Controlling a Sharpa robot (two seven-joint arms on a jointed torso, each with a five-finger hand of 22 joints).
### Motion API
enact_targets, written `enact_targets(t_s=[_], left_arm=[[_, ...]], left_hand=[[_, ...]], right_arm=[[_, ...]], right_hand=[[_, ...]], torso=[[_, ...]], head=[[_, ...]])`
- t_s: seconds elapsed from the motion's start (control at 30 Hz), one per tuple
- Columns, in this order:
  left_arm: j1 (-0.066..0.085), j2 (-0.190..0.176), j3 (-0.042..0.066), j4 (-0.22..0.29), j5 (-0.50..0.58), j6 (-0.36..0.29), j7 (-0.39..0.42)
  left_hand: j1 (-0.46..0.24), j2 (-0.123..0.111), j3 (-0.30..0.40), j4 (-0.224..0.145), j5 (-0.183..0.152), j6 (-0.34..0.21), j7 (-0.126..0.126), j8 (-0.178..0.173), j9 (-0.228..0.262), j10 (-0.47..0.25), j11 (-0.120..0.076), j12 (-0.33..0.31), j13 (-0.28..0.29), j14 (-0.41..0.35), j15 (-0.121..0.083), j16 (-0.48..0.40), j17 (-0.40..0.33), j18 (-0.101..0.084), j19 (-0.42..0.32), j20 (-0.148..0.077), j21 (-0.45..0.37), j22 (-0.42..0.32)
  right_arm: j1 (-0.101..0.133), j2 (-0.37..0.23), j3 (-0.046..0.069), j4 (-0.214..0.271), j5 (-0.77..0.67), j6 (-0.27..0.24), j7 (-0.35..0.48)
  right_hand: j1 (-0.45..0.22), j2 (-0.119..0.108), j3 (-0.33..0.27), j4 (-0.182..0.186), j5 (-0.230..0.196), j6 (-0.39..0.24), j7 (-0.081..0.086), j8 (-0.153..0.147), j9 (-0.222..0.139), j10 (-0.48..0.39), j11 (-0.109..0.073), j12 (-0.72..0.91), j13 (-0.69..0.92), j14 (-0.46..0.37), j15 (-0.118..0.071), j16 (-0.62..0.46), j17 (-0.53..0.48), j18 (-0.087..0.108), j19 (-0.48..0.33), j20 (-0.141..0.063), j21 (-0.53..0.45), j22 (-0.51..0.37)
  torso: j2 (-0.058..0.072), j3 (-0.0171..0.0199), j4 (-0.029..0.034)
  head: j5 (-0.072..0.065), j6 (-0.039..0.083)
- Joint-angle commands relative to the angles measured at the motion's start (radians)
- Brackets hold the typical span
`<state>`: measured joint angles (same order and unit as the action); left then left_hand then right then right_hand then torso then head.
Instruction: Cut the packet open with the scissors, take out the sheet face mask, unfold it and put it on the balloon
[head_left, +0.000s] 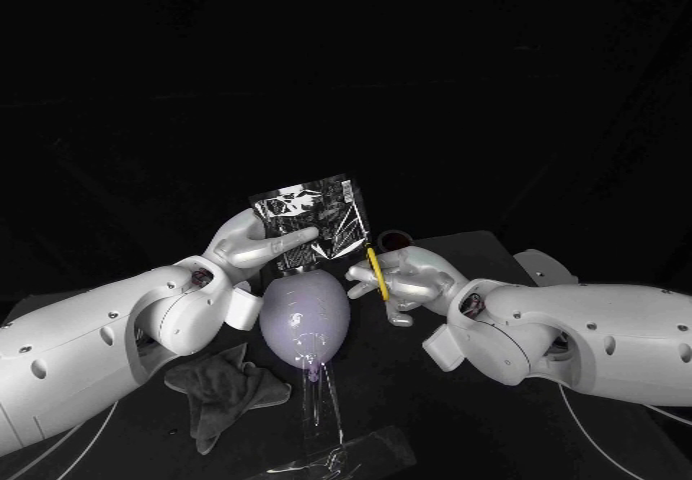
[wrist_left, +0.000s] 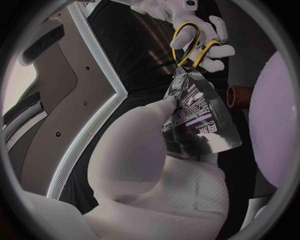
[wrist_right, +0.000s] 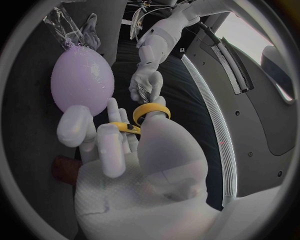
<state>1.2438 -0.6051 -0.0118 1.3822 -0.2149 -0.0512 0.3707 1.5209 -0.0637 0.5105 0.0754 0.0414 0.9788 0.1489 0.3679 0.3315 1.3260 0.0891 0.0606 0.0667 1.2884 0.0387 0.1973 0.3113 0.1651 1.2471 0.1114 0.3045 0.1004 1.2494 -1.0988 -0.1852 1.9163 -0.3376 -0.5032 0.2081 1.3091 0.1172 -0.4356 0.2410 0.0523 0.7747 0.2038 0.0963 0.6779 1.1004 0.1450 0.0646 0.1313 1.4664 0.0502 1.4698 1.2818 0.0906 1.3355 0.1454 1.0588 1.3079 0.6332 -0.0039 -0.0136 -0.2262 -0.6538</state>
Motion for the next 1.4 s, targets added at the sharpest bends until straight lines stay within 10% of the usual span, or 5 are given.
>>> enact_targets(t_s=[0.03,0.7,1.1,1.4], left_arm=[[-0.001,0.001,-0.001,0.002,-0.015,0.041,-0.004],[-0.001,-0.003,-0.001,0.000,-0.030,0.085,-0.020],[-0.001,0.000,-0.001,0.000,-0.030,0.086,-0.022],[-0.001,-0.001,-0.001,0.001,-0.030,0.085,-0.022]], left_hand=[[0.003,0.010,-0.001,-0.003,0.006,-0.001,0.009,0.005,0.100,0.011,-0.003,0.004,0.002,-0.001,-0.009,-0.001,0.001,0.015,0.005,-0.001,0.004,-0.001],[0.003,0.011,-0.001,-0.004,0.006,-0.001,0.009,0.006,0.102,0.012,-0.004,0.005,0.002,-0.001,-0.009,-0.001,0.002,0.015,0.005,-0.002,0.004,-0.001],[0.003,0.011,-0.001,-0.005,0.006,-0.002,0.009,0.007,0.103,0.012,-0.004,0.005,0.002,0.000,-0.009,-0.001,0.003,0.015,0.005,-0.002,0.004,-0.001],[0.003,0.011,-0.001,-0.005,0.006,-0.002,0.009,0.007,0.103,0.012,-0.004,0.005,0.002,0.000,-0.009,-0.001,0.003,0.015,0.005,-0.002,0.004,-0.001]], right_arm=[[0.005,0.000,0.003,0.000,-0.007,0.013,0.028],[0.031,0.014,0.007,-0.018,0.004,0.007,0.043],[0.032,0.027,0.008,-0.021,0.024,-0.016,0.045],[0.032,0.032,0.008,-0.021,0.033,-0.031,0.048]], right_hand=[[0.000,-0.012,-0.027,-0.006,-0.004,-0.005,0.017,-0.003,-0.001,-0.007,-0.001,-0.003,-0.001,0.038,0.007,-0.003,-0.002,0.012,-0.002,0.004,-0.006,0.097],[0.008,0.006,-0.026,-0.017,-0.004,0.058,-0.002,0.015,-0.010,0.049,-0.019,0.024,-0.007,0.042,-0.005,0.005,0.012,0.011,0.012,0.002,0.022,0.102],[0.063,0.053,-0.024,-0.059,-0.003,0.216,-0.085,0.096,0.022,0.280,-0.101,0.135,0.081,0.056,-0.074,0.020,0.051,-0.004,0.053,-0.057,0.104,0.129],[0.082,0.072,-0.028,-0.076,-0.003,0.229,-0.101,0.117,0.055,0.295,-0.118,0.169,0.151,0.059,-0.091,0.022,0.058,-0.009,0.063,-0.077,0.124,0.137]], torso=[[0.000,-0.0006,0.0004],[0.001,-0.0008,0.0003],[0.000,-0.0009,0.0006],[0.000,-0.0016,0.0013]], head=[[-0.001,0.001],[-0.004,0.003],[-0.006,0.006],[-0.007,0.008]])
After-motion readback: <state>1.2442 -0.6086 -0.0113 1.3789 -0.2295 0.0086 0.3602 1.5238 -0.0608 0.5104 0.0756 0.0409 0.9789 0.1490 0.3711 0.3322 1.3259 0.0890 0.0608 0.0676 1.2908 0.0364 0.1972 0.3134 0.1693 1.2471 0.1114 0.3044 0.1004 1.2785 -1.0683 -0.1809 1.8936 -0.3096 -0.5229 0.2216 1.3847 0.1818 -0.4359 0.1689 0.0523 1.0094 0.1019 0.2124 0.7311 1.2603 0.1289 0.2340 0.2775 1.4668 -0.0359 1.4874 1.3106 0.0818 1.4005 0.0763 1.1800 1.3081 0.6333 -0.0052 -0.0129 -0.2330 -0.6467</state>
